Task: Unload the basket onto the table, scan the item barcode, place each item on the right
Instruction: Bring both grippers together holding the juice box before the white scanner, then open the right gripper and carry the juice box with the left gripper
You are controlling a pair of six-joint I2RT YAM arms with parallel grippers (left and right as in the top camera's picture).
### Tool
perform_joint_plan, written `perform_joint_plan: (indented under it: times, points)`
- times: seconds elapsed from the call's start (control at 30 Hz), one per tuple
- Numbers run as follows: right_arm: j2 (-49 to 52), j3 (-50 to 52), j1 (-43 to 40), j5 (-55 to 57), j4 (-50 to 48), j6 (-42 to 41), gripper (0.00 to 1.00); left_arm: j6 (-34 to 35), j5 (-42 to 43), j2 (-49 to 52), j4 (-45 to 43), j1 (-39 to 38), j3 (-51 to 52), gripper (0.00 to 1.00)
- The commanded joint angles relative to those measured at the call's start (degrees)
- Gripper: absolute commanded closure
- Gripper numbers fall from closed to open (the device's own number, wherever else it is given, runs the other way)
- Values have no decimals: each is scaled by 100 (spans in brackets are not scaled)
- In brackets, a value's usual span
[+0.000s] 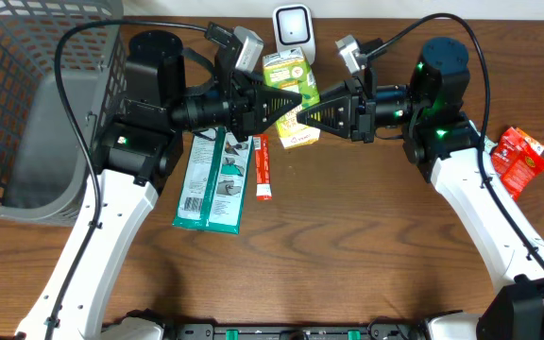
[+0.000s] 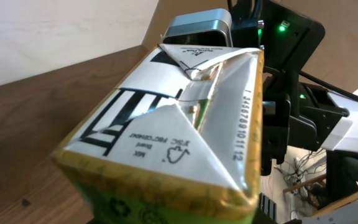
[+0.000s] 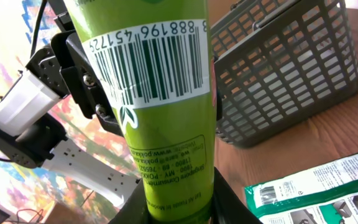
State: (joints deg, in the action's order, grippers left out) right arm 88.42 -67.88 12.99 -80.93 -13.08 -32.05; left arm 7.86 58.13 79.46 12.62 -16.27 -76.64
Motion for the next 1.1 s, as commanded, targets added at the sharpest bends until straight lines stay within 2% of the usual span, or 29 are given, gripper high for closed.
perform_joint_plan:
  times: [0.0,0.07,0.13,0.3,0.47,0.63,0.77,0.87,1.07]
  points:
    - [-68,-144,17,787,-44,-44,90,-11,275,-35,17,-94,-72,69]
    - [-68,-144,17,796,-42,24,83,-11,201,-35,17,-90,-72,69]
    - [-68,-144,7,791,-9,188,70,-7,70,-35,63,-90,-72,70]
    - [-68,-144,-136,778,251,514,62,-7,-643,-35,496,-90,-72,78]
    - [-68,-144,-409,778,688,745,57,175,-1248,-35,785,-85,-85,78]
    - [-68,-144,-599,1073,2009,1681,55,295,-1816,-35,1320,-85,-293,78]
    - [-68,-144,-616,2623,3633,2546,57,367,-2664,-17,2131,-85,-769,81]
    - [-68,-144,-614,4017,4437,2601,59,387,-3191,79,2736,-85,-1244,87]
    - [-68,-144,-605,5484,5379,2592,59,382,-3709,820,4079,-85,-2651,93]
